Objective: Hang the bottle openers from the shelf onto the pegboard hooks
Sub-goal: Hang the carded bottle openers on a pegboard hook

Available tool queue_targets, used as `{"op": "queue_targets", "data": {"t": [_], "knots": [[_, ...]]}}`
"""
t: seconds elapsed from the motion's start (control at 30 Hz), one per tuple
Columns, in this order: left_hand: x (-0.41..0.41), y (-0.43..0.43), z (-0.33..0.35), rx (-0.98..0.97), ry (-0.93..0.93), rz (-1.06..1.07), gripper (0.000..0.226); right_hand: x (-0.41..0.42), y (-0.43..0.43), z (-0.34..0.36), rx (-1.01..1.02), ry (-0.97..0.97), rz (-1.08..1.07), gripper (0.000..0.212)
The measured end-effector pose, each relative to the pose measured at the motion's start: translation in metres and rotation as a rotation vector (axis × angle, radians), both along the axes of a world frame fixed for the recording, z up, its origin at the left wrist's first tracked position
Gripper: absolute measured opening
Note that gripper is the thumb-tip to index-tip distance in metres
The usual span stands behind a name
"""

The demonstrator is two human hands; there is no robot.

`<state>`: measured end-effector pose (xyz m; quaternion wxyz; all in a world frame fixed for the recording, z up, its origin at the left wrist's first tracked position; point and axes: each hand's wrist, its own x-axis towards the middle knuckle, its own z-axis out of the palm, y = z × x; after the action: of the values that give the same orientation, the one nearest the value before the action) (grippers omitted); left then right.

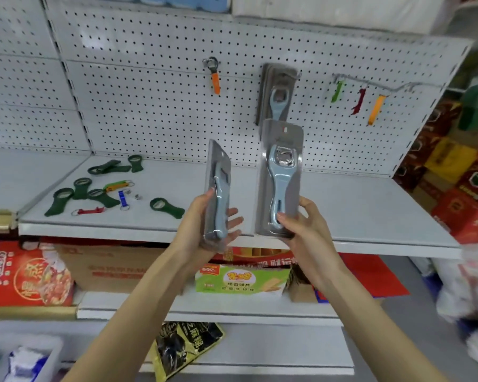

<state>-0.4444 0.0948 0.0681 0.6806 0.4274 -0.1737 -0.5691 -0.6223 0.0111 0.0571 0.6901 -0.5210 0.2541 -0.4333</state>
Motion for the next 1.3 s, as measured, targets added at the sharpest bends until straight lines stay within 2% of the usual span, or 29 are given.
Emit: {"op": "queue_targets", "data": {"t": [0.1, 0.2, 0.37, 0.47, 0.7, 1.03, 1.17, 1.3], "knots": [[0.001, -0.004, 0.013, -0.035, 0.086, -0.077, 0.05, -0.006, -0.006, 0.013, -0.101, 0.059, -0.109, 0.033], [0.002, -0.007, 0.025, -0.1, 0.077, -0.114, 0.054, -0.005, -0.015, 0.031, -0.163, 0.09, -0.166, 0.033], [0.013, -0.021, 0.042, -0.141, -0.146, -0.118, 0.032, 0.009, -0.044, 0.065, -0.175, 0.073, -0.235, 0.033], [0.025, -0.03, 0.052, -0.133, -0.329, -0.088, 0.03, 0.017, -0.06, 0.075, -0.148, 0.06, -0.27, 0.029], [0.05, -0.047, 0.066, -0.176, -0.561, -0.042, 0.026, 0.03, -0.089, 0.077, -0.127, 0.102, -0.317, 0.028], [0.063, -0.071, 0.063, -0.241, -0.541, -0.031, 0.023, 0.044, -0.119, 0.06, -0.056, 0.089, -0.284, 0.025], [0.066, -0.076, 0.059, -0.245, -0.542, -0.02, 0.029, 0.051, -0.134, 0.056, -0.01, 0.076, -0.232, 0.017], [0.068, -0.078, 0.053, -0.257, -0.522, -0.015, 0.032, 0.06, -0.158, 0.057, 0.059, 0.06, -0.19, 0.019]]}}
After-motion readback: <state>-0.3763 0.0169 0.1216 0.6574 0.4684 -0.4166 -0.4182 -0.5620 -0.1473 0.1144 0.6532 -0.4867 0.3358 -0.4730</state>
